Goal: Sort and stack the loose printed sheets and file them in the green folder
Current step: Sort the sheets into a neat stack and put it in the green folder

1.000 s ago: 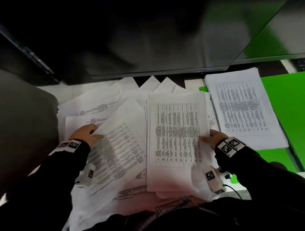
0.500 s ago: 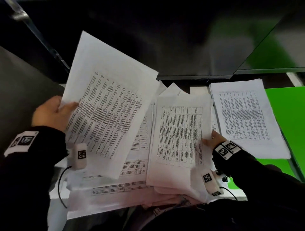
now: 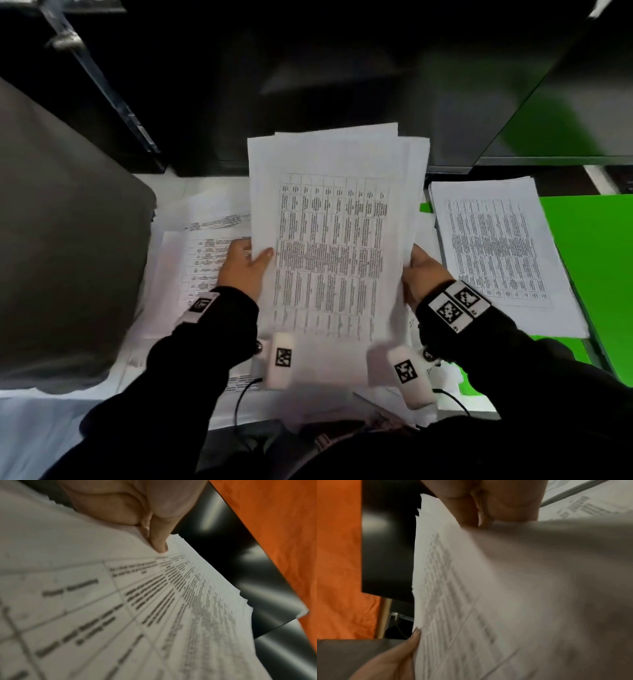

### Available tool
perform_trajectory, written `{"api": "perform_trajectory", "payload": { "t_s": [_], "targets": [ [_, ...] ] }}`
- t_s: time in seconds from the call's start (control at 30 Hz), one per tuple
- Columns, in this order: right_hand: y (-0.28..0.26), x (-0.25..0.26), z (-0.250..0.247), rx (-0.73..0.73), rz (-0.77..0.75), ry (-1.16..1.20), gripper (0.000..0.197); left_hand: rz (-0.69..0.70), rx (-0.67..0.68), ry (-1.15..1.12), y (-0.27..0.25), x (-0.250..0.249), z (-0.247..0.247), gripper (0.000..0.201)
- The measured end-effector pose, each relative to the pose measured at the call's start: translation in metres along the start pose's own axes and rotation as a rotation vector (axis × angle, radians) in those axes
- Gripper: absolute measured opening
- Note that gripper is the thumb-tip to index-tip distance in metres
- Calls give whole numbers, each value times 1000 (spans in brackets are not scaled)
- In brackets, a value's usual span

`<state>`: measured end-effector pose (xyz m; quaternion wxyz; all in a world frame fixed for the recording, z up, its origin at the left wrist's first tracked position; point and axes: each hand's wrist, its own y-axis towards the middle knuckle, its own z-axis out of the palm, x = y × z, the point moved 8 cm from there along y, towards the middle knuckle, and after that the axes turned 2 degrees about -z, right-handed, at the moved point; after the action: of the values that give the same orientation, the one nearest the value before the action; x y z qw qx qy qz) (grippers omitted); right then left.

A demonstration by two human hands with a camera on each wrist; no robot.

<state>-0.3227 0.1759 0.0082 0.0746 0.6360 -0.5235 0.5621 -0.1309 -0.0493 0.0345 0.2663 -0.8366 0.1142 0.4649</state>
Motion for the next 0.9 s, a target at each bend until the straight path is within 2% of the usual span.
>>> {"api": "perform_trajectory", "payload": {
  "t_s": [0.03, 0.1, 0.13, 0.23, 0.33, 0.4, 0.47, 0.6, 0.7, 0.83, 0.9],
  "targets": [
    [-5, 7, -3, -22, -6, -3, 35, 1, 4, -50, -4, -5, 4, 38],
    [-17, 15, -11, -95, 38, 36, 60, 24, 13, -147, -12, -18, 7, 47],
    [-23, 22, -15, -109, 13, 72, 63, 48, 11, -166, -15, -24, 7, 47],
    [-28, 52, -18, -113, -222, 12, 34, 158, 8, -180, -26, -44, 7, 33],
    [-31, 65, -27, -206, -312, -4, 28, 247, -5, -276, -34, -57, 5, 30],
    [-38, 70, -32, -251, -355, 22, 24, 291, -8, -300, -38, -60, 5, 40],
    [-42, 67, -28, -225, -357, 55, 21, 293, 13, -322, -40, -56, 7, 44],
    [-42, 54, -14, -149, -316, 77, 43, 232, 62, -347, -40, -44, 17, 49],
    [-40, 56, -12, -146, -301, 81, 35, 218, 80, -322, -38, -43, 23, 45],
    [-31, 56, -10, -142, -266, 69, 29, 217, 77, -264, -34, -48, 26, 25],
    [-28, 54, -12, -161, -257, 88, 28, 181, 47, -326, -33, -47, 22, 27]
  ]
}}
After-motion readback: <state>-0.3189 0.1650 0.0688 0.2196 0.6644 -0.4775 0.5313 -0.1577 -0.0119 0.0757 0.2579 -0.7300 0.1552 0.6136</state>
